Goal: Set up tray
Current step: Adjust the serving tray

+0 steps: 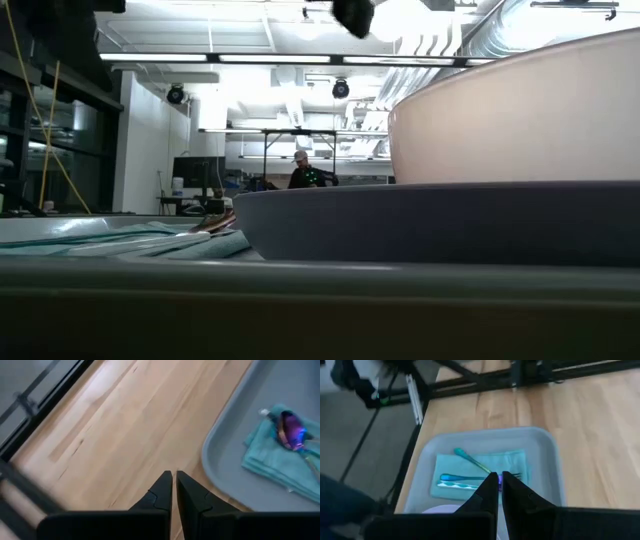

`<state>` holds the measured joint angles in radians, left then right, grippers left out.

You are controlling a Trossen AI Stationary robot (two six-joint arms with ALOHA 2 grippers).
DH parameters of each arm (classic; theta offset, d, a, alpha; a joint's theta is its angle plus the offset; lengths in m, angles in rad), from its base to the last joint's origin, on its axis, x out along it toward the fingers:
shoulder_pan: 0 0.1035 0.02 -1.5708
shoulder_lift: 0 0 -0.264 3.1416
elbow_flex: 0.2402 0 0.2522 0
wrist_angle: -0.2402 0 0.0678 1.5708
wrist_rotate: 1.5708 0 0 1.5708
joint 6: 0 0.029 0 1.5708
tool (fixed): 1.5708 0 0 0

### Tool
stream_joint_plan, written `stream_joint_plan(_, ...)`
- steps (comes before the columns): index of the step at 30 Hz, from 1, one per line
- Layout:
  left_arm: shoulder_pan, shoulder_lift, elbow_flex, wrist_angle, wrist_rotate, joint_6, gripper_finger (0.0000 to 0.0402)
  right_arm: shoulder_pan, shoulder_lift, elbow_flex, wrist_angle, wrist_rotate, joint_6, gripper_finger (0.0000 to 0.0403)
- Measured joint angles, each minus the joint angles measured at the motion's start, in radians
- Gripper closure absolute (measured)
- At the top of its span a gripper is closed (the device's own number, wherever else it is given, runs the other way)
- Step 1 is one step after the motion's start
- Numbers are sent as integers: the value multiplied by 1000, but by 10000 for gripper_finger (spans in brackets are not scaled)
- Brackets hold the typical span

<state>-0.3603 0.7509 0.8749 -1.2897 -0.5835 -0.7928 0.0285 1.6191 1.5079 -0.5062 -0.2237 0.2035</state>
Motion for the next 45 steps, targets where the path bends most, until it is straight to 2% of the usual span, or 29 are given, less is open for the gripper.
stream_joint_plan(5,0,-86,-31,81,-32,107,346,22,128,186,-141,12,-63,402)
stream_joint_plan(13,0,-256,-69,76,-111,116,346,22,365,551,-407,-4,-191,403)
stream_joint_plan(20,0,-374,-98,76,-142,143,346,35,542,842,-454,-53,-287,403)
stream_joint_plan(24,0,-418,-105,77,-145,166,346,50,555,791,-346,-84,-299,403)
stream_joint_plan(37,0,-455,-105,80,-136,213,346,75,649,690,-334,-72,-409,403)
stream_joint_plan(42,0,-455,-105,104,-137,213,346,43,651,609,-330,-76,-406,402)
stream_joint_plan(45,0,-455,-105,121,-136,213,346,20,651,541,-308,-113,-397,391)
